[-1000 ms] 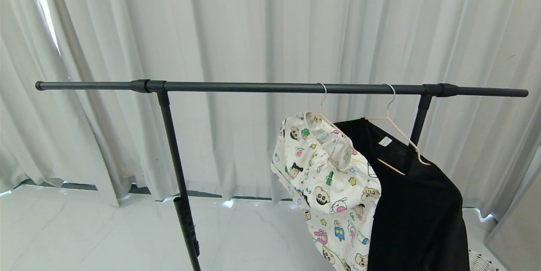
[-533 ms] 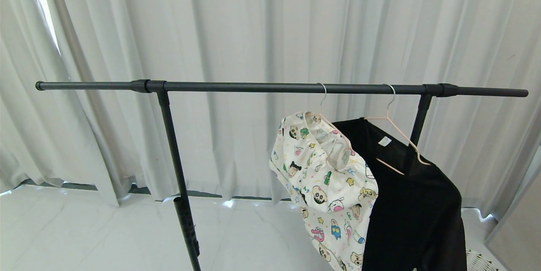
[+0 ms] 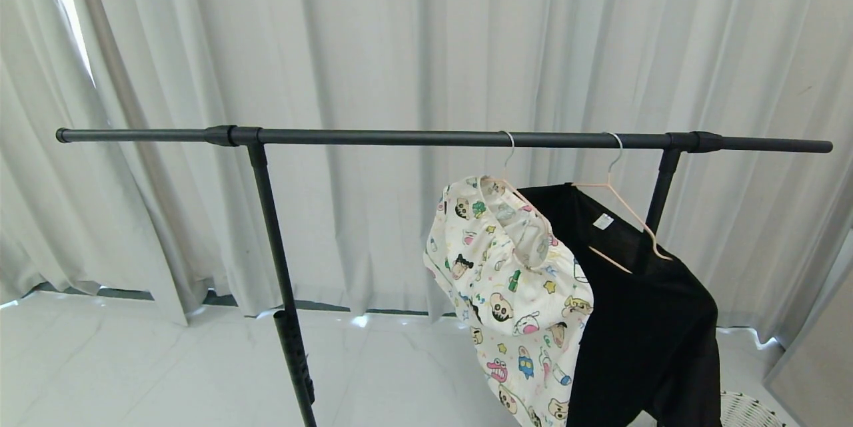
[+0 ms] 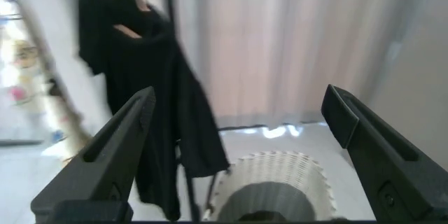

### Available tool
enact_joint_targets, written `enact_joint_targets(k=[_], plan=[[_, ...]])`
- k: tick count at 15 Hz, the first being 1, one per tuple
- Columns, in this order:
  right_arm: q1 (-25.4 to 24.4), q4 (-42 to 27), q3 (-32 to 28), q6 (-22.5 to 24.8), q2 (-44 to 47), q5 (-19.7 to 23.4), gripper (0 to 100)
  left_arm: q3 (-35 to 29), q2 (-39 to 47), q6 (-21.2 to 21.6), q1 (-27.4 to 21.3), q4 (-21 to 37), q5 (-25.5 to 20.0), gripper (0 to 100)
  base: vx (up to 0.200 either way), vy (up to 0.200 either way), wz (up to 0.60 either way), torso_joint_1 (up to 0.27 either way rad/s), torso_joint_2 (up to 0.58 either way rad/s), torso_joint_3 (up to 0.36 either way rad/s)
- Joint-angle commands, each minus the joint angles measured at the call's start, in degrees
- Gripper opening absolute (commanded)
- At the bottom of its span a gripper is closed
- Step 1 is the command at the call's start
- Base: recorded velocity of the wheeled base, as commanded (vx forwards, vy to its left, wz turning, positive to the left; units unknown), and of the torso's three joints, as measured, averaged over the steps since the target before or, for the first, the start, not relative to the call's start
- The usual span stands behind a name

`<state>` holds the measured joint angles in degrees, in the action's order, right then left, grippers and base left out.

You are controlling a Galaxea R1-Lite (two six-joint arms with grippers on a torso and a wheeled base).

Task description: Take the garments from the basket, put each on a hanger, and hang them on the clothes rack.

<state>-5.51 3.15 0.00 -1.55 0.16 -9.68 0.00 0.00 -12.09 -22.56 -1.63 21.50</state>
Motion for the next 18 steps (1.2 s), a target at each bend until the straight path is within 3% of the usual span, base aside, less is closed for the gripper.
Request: enact_joint_targets(k=[1,3,4,5,8,9,12,14,16,18], plan=[[0.7,0.0,0.0,0.0,-0.2,-1.0,100,0.0,0.0,-0.4,-1.3,0.1,0.0,100,0.000,0.000,0.00,0.000,0.00,0.000],[5.6,0.0,0.0,-0.6,-0.2,-2.4,100,0.0,0.0,5.3,1.1,0.1,0.1,100,0.000,0.000,0.00,0.000,0.00,0.000],[5.2,0.0,0.0,-0.1,-0.2,-2.4,100,0.0,0.1,9.8,4.9,0.1,0.1,100,0.000,0.000,0.00,0.000,0.00,0.000],[5.4,0.0,0.0,0.1,-0.2,-2.4,100,0.0,0.6,13.1,5.3,0.1,0.9,100,0.000,0.000,0.00,0.000,0.00,0.000],[5.5,0.0,0.0,0.1,-0.1,-2.3,100,-0.2,2.9,14.4,5.9,0.4,6.9,100,0.000,0.000,0.00,0.000,0.00,0.000],[5.4,0.0,0.0,0.1,-0.1,-2.3,100,-0.2,4.3,14.7,6.6,0.4,6.8,100,0.000,0.000,0.00,0.000,0.00,0.000],[5.4,0.1,0.0,0.5,-0.1,-2.3,100,-0.3,11.1,14.7,17.0,0.5,6.7,100,0.000,0.000,0.00,0.000,0.00,0.000],[5.4,0.1,0.0,0.5,-0.1,-2.3,100,-0.2,8.0,14.6,23.5,0.4,6.7,100,0.000,0.000,0.00,0.000,0.00,0.000],[5.4,0.1,0.0,0.5,-0.1,-2.3,100,-0.2,0.7,14.1,23.1,0.4,7.0,100,0.000,0.000,0.00,0.000,0.00,0.000],[5.4,0.1,0.0,0.6,-0.1,-2.4,100,-0.1,0.2,11.8,22.9,0.3,6.6,100,0.000,0.000,0.00,0.000,0.00,0.000]])
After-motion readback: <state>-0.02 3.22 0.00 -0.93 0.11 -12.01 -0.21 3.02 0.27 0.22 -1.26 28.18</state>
